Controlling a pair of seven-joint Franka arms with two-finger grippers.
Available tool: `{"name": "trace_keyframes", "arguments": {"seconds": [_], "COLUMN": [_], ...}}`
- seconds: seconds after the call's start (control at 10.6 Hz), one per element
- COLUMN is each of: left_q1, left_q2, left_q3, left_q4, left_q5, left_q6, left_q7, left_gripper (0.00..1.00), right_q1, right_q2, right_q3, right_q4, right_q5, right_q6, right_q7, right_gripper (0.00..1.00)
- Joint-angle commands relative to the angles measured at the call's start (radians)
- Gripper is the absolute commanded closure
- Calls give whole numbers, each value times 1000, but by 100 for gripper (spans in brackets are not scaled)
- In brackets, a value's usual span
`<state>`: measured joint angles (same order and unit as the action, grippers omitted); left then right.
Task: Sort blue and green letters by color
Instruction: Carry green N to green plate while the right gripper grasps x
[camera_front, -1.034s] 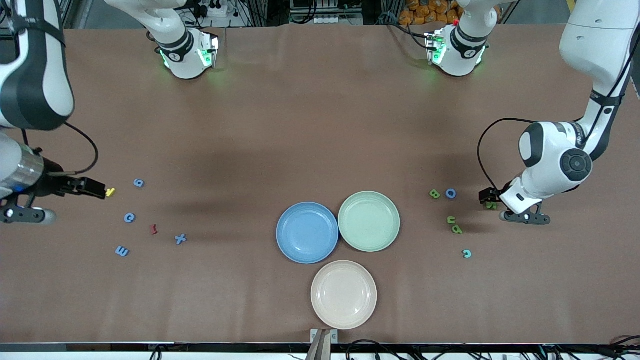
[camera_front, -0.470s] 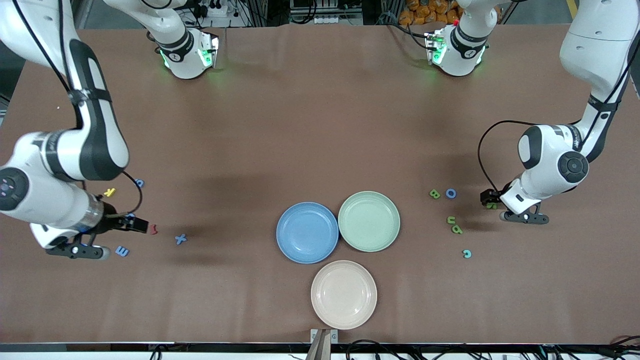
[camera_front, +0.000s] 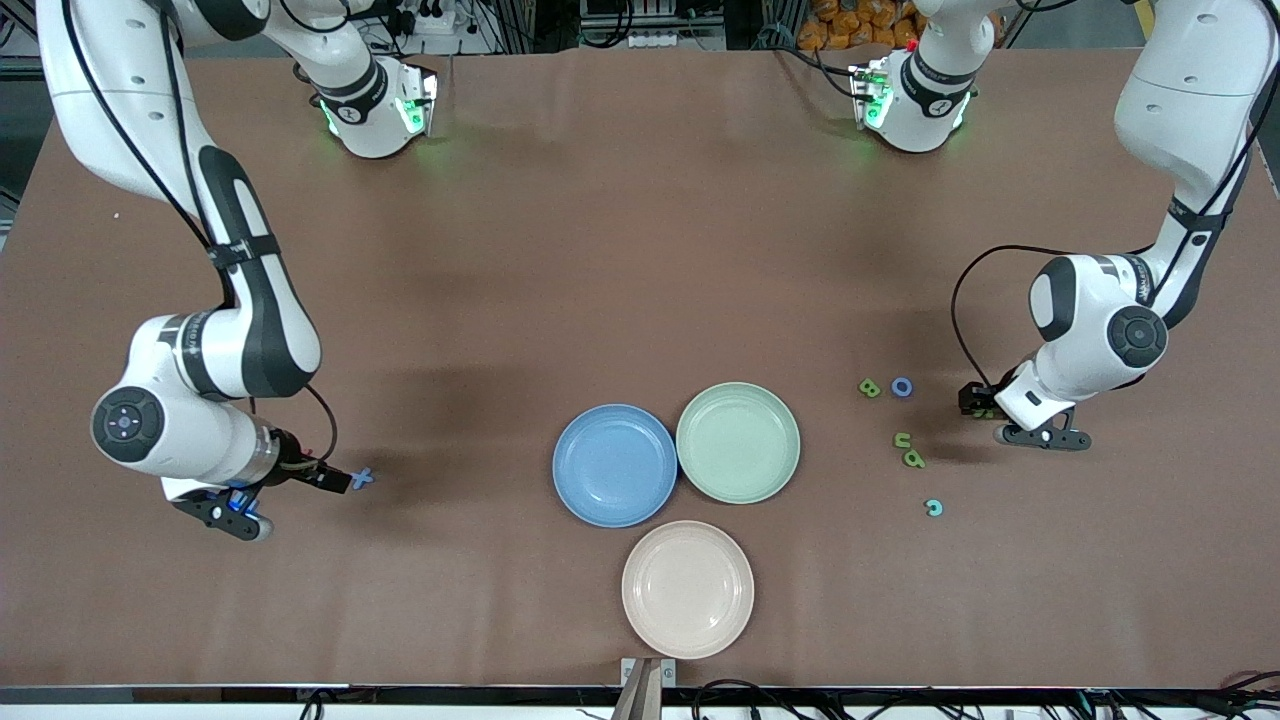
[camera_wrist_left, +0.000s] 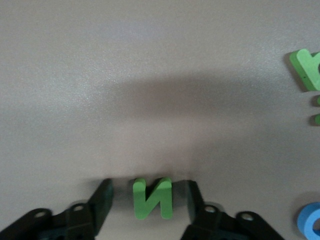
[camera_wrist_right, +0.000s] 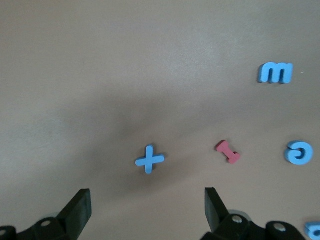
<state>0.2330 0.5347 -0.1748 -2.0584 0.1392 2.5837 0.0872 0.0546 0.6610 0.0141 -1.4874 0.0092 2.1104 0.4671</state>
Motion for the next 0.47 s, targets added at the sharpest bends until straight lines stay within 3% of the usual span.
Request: {"name": "trace_keyframes", "arguments": {"seconds": [0.0, 0.19, 0.38], "left_q1": [5, 5, 5], "left_q2": [16, 19, 16], "left_q3": [-3, -3, -5], "left_q4": [14, 20, 27], "left_q5": [30, 37, 45], "left_q6": [13, 13, 12], "left_q7": [9, 9, 16], "left_gripper": [68, 100, 100], "right_q1": [-6, -6, -7], "right_q2": [44, 69, 84], "right_q3": [3, 3, 3], "right_q4": [15, 9, 7], "right_q5": [12, 12, 11], "right_q6": [51, 57, 98], "right_q7": [10, -191, -403], "right_gripper": [0, 0, 0]}}
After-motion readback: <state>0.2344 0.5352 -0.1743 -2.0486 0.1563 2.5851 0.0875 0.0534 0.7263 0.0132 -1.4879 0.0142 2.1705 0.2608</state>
